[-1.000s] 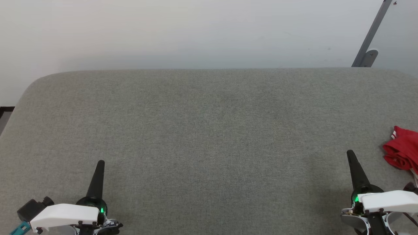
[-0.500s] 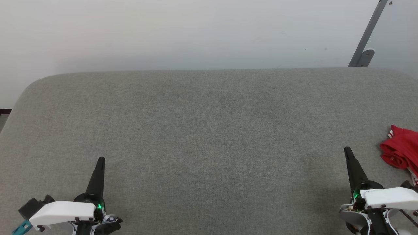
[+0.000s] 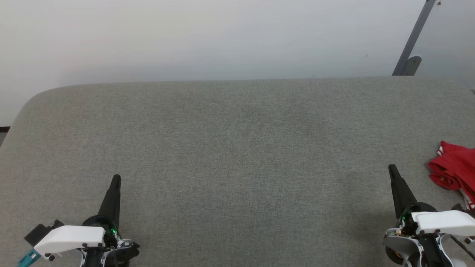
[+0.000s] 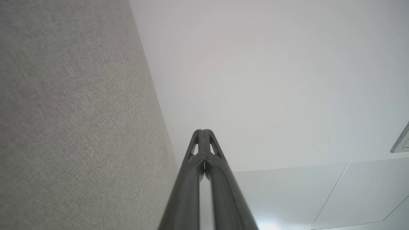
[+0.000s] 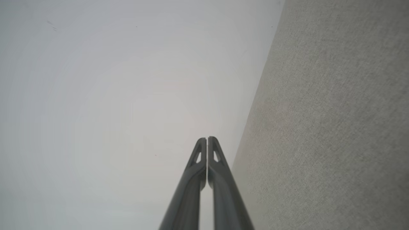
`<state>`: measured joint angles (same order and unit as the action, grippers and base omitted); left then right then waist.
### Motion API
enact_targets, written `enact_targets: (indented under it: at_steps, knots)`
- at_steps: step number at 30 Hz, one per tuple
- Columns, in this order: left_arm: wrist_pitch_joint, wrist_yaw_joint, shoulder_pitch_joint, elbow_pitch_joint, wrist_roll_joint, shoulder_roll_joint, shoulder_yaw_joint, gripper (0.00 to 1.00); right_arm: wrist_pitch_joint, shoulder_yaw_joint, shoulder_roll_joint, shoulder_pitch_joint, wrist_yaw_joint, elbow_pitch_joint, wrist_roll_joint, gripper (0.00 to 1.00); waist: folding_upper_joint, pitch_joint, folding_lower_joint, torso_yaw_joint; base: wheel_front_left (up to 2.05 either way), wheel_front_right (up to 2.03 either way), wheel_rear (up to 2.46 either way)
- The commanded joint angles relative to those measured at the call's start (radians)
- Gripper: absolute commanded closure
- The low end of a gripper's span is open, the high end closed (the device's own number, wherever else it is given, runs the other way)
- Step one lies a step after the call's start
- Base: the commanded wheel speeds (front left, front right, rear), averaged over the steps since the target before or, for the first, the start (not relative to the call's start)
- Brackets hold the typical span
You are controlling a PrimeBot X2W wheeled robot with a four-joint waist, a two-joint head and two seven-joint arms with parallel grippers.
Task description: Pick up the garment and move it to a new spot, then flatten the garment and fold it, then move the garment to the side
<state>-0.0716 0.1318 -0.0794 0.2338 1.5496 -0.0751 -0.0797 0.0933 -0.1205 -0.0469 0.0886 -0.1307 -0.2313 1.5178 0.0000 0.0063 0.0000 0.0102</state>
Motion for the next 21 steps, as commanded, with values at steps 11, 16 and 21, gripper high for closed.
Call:
enact_targets:
  at_steps: [11,16,21]
  knots:
    - [-0.026,-0.002,-0.032,0.01,0.062,0.009,-0.016,1.0,0.02,0.007,-0.005,0.023,0.0,-0.013,0.077,1.0,0.0,-0.002,0.0,-0.007,0.0,0.0,0.0]
    - [-0.032,-0.002,-0.036,0.012,0.08,0.013,-0.019,1.0,0.023,0.008,-0.005,0.025,0.0,-0.016,0.097,1.0,0.0,-0.003,0.0,-0.01,0.0,0.0,0.0]
    - [-0.032,-0.002,-0.036,0.012,0.078,0.014,-0.02,1.0,0.023,0.008,-0.005,0.023,0.0,-0.015,0.097,1.0,0.0,-0.003,0.0,-0.01,0.0,0.0,0.0]
